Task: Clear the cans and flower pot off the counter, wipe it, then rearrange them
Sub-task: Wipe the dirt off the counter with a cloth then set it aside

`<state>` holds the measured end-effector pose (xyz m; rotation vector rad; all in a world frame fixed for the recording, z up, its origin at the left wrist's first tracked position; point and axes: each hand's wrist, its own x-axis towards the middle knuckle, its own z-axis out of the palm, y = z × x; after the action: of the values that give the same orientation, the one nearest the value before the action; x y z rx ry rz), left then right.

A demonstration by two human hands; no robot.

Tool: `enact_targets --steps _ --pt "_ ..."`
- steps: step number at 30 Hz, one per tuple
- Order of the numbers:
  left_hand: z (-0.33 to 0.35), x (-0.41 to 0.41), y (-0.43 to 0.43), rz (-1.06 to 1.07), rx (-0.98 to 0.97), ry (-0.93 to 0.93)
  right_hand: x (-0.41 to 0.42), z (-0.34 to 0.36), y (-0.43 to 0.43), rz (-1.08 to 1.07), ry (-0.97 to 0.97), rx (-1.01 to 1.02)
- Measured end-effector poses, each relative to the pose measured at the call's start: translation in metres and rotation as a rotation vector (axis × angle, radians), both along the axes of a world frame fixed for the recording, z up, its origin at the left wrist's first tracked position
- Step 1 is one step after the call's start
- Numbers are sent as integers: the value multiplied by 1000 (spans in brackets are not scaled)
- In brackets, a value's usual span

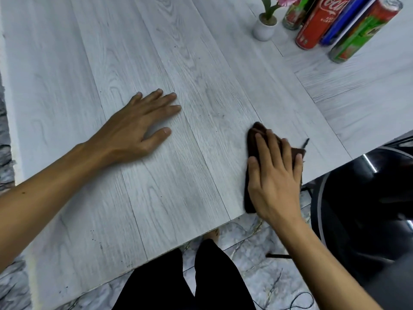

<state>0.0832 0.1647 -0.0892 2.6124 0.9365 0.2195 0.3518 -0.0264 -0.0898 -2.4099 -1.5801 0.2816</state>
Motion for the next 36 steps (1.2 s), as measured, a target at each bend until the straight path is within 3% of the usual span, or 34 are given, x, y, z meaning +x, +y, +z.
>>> enact_targets --steps 6,12,23,30,36 --pt "-2 12 5 -3 4 9 21 0 58 1 16 15" --pt "-1 20 6 12 -2 1 10 3 96 254 9 21" --pt "4 29 -1 74 -21 -26 -22 3 46 644 -36 19" --pt "4 39 -8 82 -21 -31 -1 -1 -7 652 -9 24" --pt "3 51 -15 87 -12 -31 34 -1 -14 506 -3 31"
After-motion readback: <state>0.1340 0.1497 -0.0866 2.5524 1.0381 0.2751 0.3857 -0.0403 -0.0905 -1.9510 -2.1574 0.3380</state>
